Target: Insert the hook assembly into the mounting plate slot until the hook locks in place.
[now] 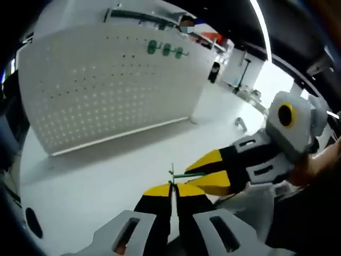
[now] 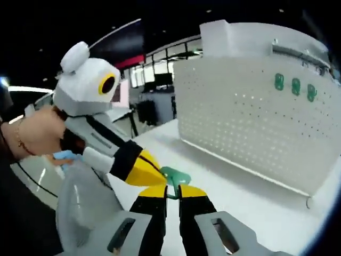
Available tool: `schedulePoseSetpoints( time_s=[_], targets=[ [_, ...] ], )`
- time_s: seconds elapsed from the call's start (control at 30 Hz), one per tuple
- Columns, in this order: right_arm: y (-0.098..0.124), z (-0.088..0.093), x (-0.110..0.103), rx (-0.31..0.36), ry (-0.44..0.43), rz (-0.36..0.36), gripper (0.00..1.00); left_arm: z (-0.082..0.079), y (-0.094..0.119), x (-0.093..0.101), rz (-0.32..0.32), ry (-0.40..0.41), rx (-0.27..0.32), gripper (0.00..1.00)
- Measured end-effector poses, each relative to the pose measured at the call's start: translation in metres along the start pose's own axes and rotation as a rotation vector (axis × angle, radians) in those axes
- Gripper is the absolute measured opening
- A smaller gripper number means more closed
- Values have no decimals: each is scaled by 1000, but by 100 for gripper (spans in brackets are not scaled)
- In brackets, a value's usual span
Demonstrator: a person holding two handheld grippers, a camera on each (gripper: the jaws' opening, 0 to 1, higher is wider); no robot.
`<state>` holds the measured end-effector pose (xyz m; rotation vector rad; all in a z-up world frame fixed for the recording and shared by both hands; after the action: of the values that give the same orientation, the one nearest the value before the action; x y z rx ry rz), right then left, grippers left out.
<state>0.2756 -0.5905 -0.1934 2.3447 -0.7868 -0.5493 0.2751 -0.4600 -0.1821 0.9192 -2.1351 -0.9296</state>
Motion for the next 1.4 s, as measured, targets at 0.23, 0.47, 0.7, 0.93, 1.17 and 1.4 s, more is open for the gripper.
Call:
schedulePoseSetpoints(
  time_s=[0.23,0.47,0.7,0.93,1.17,1.4],
  targets=[
    [-1,3,5,5,-69,-10,5,-3,-2,-2,-25,-10,23,9],
    [-3,2,7,28,-148,-42,5,-1,-5,-2,-25,-12,33,9],
    [-4,4,7,47,-268,-98,5,0,-5,-4,-39,-8,56,8],
    [-4,5,7,59,-370,-154,5,-2,-4,-3,-47,-40,81,2],
    [-4,4,8,64,-389,-167,5,-4,-3,-2,-86,-126,100,2],
    [-2,3,7,43,-325,-174,6,-4,-2,-2,-70,-132,96,1]
  ],
)
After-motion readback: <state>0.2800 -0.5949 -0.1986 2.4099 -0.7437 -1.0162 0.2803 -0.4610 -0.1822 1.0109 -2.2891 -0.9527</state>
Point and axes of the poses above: the point that each gripper's makers call its tool centre point, and the gripper's own axes: y roughly backward along the fingers, x roughly to its right, z roughly out of its underside, the point moved 9 cm from there along y, roughly backward along the fingers, and after that the axes turned 15 degrees about -x, right-handed, at the moved point
